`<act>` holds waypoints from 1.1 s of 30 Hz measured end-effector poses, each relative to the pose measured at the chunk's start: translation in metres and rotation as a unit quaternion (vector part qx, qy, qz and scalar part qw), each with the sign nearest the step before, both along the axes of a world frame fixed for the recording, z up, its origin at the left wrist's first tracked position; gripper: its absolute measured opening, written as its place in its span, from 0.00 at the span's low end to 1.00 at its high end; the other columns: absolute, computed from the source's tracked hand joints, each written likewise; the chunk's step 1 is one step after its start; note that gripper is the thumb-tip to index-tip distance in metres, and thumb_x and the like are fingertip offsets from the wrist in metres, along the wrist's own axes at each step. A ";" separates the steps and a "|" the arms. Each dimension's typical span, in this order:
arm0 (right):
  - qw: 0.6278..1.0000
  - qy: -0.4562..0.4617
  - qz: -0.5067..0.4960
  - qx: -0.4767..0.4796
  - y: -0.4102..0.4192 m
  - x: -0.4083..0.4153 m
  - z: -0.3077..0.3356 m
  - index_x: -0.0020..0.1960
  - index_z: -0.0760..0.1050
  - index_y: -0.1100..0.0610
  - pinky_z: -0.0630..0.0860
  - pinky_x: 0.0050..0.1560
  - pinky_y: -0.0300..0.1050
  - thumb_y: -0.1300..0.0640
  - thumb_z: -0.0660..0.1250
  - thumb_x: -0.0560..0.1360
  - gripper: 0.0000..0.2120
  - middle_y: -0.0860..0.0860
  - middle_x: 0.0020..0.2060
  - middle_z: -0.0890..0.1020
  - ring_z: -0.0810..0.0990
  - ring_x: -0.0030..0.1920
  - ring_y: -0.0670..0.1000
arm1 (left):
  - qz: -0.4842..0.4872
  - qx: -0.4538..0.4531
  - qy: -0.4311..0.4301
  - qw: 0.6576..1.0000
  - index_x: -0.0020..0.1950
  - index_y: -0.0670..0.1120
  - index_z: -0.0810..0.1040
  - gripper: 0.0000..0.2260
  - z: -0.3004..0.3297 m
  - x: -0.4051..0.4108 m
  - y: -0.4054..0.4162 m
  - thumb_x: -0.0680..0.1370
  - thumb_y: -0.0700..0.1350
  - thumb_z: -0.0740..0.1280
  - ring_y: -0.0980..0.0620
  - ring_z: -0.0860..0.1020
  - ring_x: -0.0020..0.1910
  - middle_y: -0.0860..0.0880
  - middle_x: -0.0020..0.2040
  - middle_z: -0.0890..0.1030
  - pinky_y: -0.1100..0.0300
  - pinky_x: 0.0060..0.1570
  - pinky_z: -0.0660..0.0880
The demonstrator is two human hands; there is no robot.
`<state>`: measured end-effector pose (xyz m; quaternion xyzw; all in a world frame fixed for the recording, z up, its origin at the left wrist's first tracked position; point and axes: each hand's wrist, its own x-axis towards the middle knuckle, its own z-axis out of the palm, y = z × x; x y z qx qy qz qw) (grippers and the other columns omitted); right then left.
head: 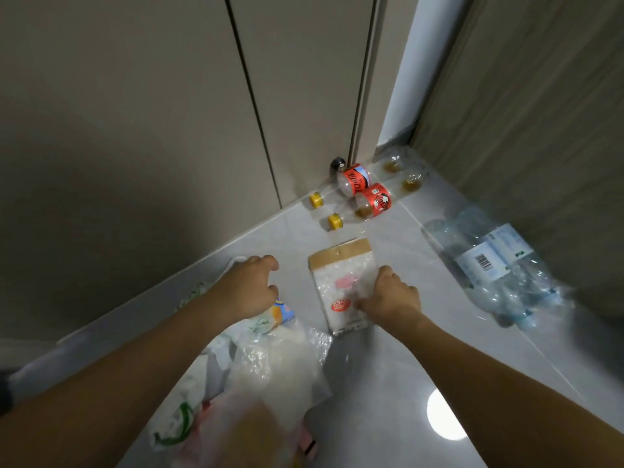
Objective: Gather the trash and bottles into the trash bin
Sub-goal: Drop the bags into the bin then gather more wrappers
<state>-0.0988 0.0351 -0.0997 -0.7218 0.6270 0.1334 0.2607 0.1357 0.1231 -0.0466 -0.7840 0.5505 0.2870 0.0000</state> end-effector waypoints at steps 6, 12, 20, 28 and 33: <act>0.976 -0.186 -0.100 0.050 0.019 -0.025 0.036 0.60 0.69 0.57 0.78 0.47 0.50 0.52 0.66 0.76 0.16 0.55 0.54 0.79 0.79 0.50 0.57 | -0.198 0.171 0.035 0.965 0.65 0.55 0.69 0.30 0.001 -0.018 0.034 0.67 0.60 0.73 0.51 0.68 0.65 0.53 0.63 0.70 0.59 0.64 0.65; 0.978 -0.197 -0.058 0.026 0.033 -0.042 0.077 0.58 0.69 0.57 0.78 0.51 0.53 0.61 0.64 0.75 0.12 0.56 0.53 0.79 0.78 0.51 0.57 | -0.371 0.063 -0.239 0.895 0.68 0.46 0.65 0.34 -0.020 -0.039 0.066 0.68 0.58 0.72 0.44 0.67 0.64 0.45 0.65 0.70 0.50 0.65 0.59; 0.981 -0.191 0.030 0.030 0.042 -0.055 0.144 0.55 0.70 0.53 0.75 0.36 0.40 0.61 0.62 0.76 0.09 0.50 0.49 0.78 0.78 0.45 0.51 | -0.148 0.052 -0.038 0.987 0.48 0.48 0.69 0.04 0.010 -0.036 0.044 0.76 0.40 0.62 0.43 0.77 0.50 0.46 0.49 0.77 0.58 0.41 0.67; 0.969 -0.246 0.007 0.001 0.013 -0.112 0.229 0.47 0.79 0.56 0.80 0.48 0.52 0.47 0.69 0.75 0.11 0.52 0.42 0.84 0.83 0.44 0.53 | -0.068 0.018 0.106 0.992 0.38 0.45 0.72 0.07 0.120 -0.086 -0.024 0.72 0.38 0.68 0.52 0.73 0.28 0.49 0.33 0.75 0.64 0.26 0.65; 0.958 -0.280 -0.066 0.013 -0.019 -0.187 0.300 0.51 0.79 0.61 0.81 0.44 0.56 0.56 0.70 0.75 0.09 0.60 0.45 0.85 0.83 0.41 0.59 | -0.073 -0.027 0.124 0.989 0.45 0.40 0.76 0.04 0.180 -0.158 -0.063 0.72 0.35 0.66 0.48 0.71 0.27 0.44 0.32 0.74 0.61 0.29 0.67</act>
